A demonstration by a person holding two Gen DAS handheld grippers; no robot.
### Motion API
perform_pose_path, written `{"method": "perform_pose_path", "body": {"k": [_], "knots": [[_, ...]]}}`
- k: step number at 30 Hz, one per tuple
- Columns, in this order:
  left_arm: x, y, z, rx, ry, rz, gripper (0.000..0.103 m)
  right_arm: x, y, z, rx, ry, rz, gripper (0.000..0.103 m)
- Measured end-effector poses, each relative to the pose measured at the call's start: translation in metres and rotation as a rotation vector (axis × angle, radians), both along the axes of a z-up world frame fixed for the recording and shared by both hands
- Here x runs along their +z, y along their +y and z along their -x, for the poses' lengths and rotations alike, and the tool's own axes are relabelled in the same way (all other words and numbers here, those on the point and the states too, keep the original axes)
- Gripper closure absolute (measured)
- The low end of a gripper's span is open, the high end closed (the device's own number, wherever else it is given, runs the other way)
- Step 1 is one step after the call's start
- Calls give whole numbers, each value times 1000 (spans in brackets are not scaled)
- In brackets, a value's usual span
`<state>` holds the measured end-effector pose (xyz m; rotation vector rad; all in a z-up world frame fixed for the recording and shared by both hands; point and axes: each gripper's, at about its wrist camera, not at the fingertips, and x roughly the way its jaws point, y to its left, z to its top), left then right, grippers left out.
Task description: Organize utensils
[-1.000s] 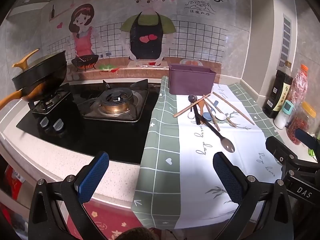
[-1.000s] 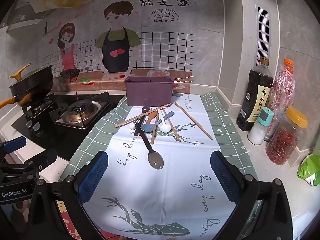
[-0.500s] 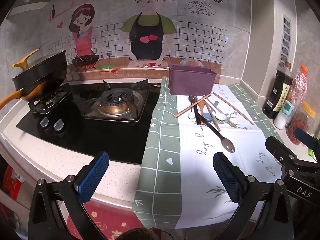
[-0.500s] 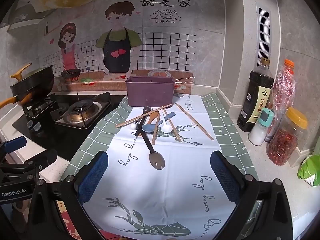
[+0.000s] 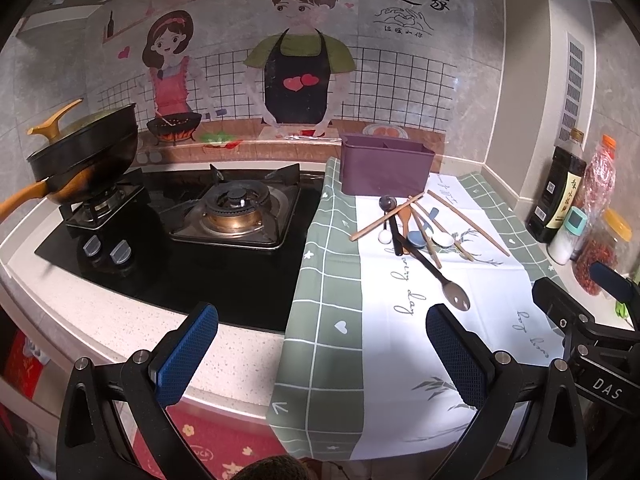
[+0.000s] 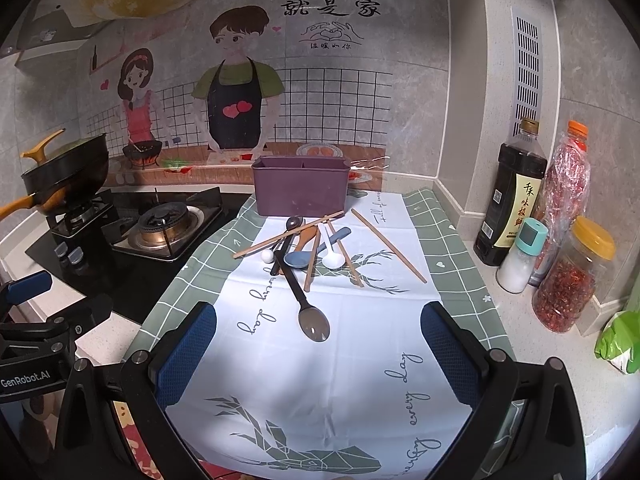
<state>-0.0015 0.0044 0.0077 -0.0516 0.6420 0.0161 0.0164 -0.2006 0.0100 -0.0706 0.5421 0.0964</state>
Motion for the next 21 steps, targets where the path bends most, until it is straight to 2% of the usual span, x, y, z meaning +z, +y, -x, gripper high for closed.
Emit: {"method": "perform_pose_path", "body": {"k": [21], "knots": [[2,-10,-3,-6,-3,-11,0,0,-1,-1,0,-2,-2,2]]}}
